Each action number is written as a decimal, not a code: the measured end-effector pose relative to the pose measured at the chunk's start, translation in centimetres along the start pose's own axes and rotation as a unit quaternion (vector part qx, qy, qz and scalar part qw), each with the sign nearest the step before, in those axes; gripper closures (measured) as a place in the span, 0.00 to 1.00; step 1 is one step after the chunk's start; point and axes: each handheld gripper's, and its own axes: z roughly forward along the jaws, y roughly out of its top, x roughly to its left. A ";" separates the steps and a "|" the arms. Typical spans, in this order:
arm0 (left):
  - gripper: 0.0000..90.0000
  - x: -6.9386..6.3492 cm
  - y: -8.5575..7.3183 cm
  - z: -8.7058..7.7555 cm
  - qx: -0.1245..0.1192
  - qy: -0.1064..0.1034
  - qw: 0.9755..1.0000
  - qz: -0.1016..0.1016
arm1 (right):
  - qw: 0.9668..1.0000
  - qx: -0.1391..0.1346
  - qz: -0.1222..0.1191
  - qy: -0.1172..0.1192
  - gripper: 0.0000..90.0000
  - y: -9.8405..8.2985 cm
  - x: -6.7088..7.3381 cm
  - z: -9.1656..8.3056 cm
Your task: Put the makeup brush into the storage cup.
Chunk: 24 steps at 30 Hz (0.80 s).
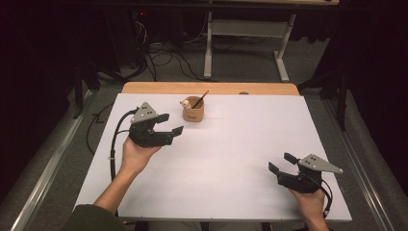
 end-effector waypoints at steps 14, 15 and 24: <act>0.35 -0.5 -0.6 -0.6 0.000 -0.007 1.000 -0.001 | 1.000 0.000 0.001 0.001 0.33 0.0 0.0 0.0; 0.35 -0.6 -0.7 -0.6 0.000 -0.009 1.000 -0.002 | 1.000 0.000 0.001 0.001 0.33 0.0 0.0 0.0; 0.36 -0.6 -1.0 -1.2 -0.003 -0.013 1.000 -0.011 | 1.000 -0.001 0.000 0.002 0.33 0.0 0.0 0.0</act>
